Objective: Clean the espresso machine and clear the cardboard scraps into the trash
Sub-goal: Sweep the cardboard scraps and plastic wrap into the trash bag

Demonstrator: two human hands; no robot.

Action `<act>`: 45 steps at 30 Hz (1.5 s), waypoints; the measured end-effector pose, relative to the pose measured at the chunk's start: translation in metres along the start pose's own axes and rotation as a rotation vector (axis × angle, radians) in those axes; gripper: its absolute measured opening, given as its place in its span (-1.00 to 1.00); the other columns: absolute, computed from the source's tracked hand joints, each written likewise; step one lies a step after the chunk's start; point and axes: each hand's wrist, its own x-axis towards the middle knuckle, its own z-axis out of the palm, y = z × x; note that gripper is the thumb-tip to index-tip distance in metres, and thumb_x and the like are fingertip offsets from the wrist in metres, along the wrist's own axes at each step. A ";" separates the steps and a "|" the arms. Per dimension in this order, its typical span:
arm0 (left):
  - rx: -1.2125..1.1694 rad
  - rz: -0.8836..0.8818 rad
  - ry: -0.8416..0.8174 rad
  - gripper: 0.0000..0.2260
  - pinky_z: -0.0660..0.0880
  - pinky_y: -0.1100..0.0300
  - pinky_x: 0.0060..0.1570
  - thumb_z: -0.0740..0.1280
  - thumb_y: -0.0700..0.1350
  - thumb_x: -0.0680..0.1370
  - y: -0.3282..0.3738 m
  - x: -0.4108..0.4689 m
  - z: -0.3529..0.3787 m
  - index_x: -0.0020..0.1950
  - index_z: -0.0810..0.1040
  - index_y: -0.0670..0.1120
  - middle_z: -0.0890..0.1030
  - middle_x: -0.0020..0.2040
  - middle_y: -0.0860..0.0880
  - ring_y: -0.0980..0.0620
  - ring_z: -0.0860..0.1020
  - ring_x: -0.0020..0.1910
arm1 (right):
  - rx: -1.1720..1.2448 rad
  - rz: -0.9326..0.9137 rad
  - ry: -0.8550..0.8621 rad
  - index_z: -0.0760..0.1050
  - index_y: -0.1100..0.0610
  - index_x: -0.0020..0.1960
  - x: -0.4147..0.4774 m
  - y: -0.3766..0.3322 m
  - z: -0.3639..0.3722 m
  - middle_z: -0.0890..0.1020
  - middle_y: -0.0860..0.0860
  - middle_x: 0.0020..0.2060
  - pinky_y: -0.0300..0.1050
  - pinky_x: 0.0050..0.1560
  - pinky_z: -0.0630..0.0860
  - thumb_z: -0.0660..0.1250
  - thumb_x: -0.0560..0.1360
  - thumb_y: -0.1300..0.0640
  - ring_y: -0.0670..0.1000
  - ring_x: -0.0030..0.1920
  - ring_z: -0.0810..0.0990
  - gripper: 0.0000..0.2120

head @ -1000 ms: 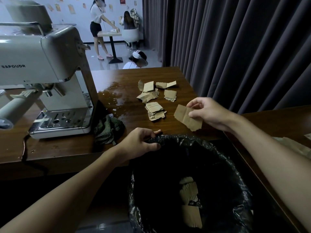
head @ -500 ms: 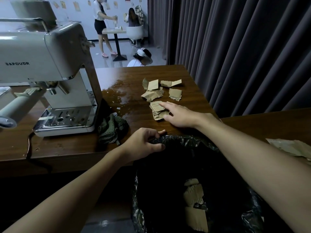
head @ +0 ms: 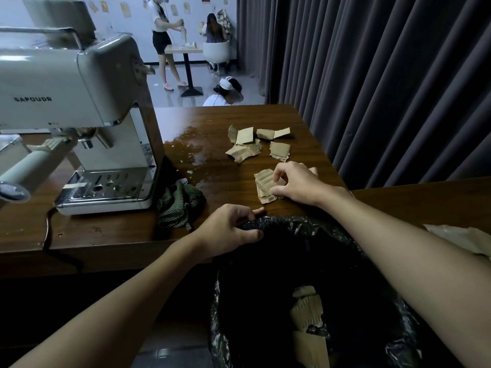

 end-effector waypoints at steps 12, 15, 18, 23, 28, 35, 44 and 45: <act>-0.015 -0.002 0.001 -0.85 0.36 0.34 -0.35 0.50 -0.06 0.49 -0.002 0.001 0.001 -0.22 0.56 0.04 0.52 -0.41 0.23 0.26 0.46 -0.39 | 0.678 0.142 0.045 0.48 0.15 0.17 -0.022 0.005 -0.034 0.56 0.15 0.10 -0.18 -0.11 0.63 0.36 0.48 0.36 0.04 0.04 0.58 -0.70; -0.014 0.001 0.009 -0.84 0.40 0.31 -0.30 0.50 -0.07 0.49 -0.003 0.001 0.000 -0.23 0.56 0.03 0.54 -0.39 0.21 0.24 0.48 -0.35 | 0.953 0.147 -0.292 0.47 0.25 0.23 -0.035 0.005 -0.060 0.58 0.19 0.15 -0.09 0.02 0.62 0.29 0.52 0.38 0.07 0.07 0.61 -0.71; -0.024 0.018 0.020 -0.86 0.49 0.19 -0.19 0.51 -0.06 0.47 -0.004 0.001 0.002 -0.21 0.59 -0.03 0.62 -0.26 0.18 0.20 0.57 -0.24 | 0.807 0.071 -0.573 0.53 0.28 0.22 -0.043 0.008 -0.070 0.66 0.16 0.07 -0.07 0.04 0.56 0.30 0.54 0.30 0.08 0.02 0.64 -0.73; 0.005 0.017 0.027 -0.87 0.38 0.30 -0.36 0.50 -0.09 0.49 0.001 -0.001 0.002 -0.19 0.58 -0.05 0.53 -0.36 0.12 0.20 0.47 -0.40 | 0.457 -0.005 -0.199 0.50 0.10 0.31 -0.032 0.001 -0.041 0.58 0.02 0.24 -0.19 0.16 0.42 0.28 0.58 0.21 0.00 0.28 0.51 -0.70; -0.009 0.014 0.007 -0.88 0.37 0.33 -0.36 0.49 -0.12 0.49 0.001 -0.001 0.001 -0.19 0.59 -0.08 0.55 -0.40 0.21 0.24 0.46 -0.40 | 0.159 -0.013 -0.251 0.39 -0.06 0.42 -0.020 -0.004 -0.014 0.44 -0.02 0.39 -0.09 0.38 0.30 0.25 0.60 0.04 0.01 0.38 0.39 -0.61; -0.007 -0.007 -0.015 -0.88 0.38 0.37 -0.39 0.49 -0.17 0.50 0.001 -0.010 -0.015 -0.15 0.58 -0.14 0.56 -0.41 0.19 0.25 0.47 -0.43 | -0.004 0.016 -0.116 0.54 -0.11 0.07 -0.024 0.004 -0.006 0.45 -0.03 0.29 0.16 0.35 0.19 0.41 0.48 -0.04 0.07 0.37 0.32 -0.82; -0.031 -0.005 0.012 -0.87 0.31 0.41 -0.44 0.46 -0.18 0.52 -0.002 -0.013 -0.016 -0.16 0.55 -0.16 0.50 -0.49 0.20 0.27 0.42 -0.49 | 0.083 0.074 -0.163 0.38 -0.11 0.39 -0.019 0.011 -0.008 0.42 -0.02 0.28 0.15 0.39 0.32 0.44 0.42 0.14 0.05 0.34 0.37 -0.42; -0.041 -0.009 0.016 -0.87 0.32 0.41 -0.43 0.47 -0.18 0.52 -0.003 -0.013 -0.016 -0.15 0.56 -0.19 0.51 -0.48 0.19 0.27 0.43 -0.48 | 0.093 0.072 -0.175 0.37 -0.12 0.40 -0.018 0.011 -0.008 0.44 -0.04 0.28 0.16 0.39 0.31 0.43 0.42 0.16 0.05 0.35 0.35 -0.40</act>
